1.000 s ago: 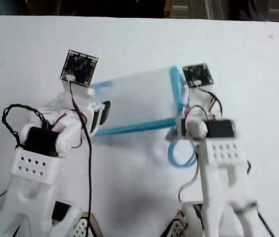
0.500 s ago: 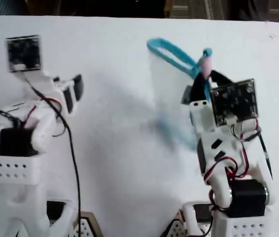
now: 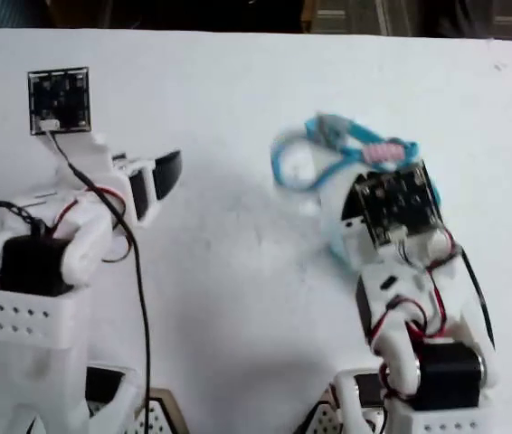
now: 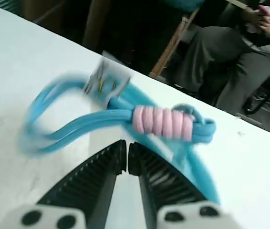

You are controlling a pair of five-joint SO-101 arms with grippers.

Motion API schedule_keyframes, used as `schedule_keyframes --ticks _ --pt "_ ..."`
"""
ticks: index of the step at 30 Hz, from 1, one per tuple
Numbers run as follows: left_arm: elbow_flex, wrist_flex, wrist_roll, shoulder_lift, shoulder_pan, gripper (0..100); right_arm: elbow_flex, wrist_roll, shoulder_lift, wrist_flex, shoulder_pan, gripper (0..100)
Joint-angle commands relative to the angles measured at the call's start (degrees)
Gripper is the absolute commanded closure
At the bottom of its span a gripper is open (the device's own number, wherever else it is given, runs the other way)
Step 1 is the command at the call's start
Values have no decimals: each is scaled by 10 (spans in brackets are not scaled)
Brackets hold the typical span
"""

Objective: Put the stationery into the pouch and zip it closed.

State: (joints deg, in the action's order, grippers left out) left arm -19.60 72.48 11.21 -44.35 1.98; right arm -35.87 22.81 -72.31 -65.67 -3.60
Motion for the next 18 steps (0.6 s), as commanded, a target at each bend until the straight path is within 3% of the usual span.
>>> schedule_keyframes --ticks 1,5,9,18 --pt "60 -21 5 -11 39 732 -18 19 -39 -20 21 982" --pt "99 -55 5 16 91 733 -67 27 -100 -46 22 982" --pt "176 -56 24 129 135 733 -111 27 -164 -54 22 982" --pt "523 24 33 447 204 733 -155 27 -250 -124 22 982"
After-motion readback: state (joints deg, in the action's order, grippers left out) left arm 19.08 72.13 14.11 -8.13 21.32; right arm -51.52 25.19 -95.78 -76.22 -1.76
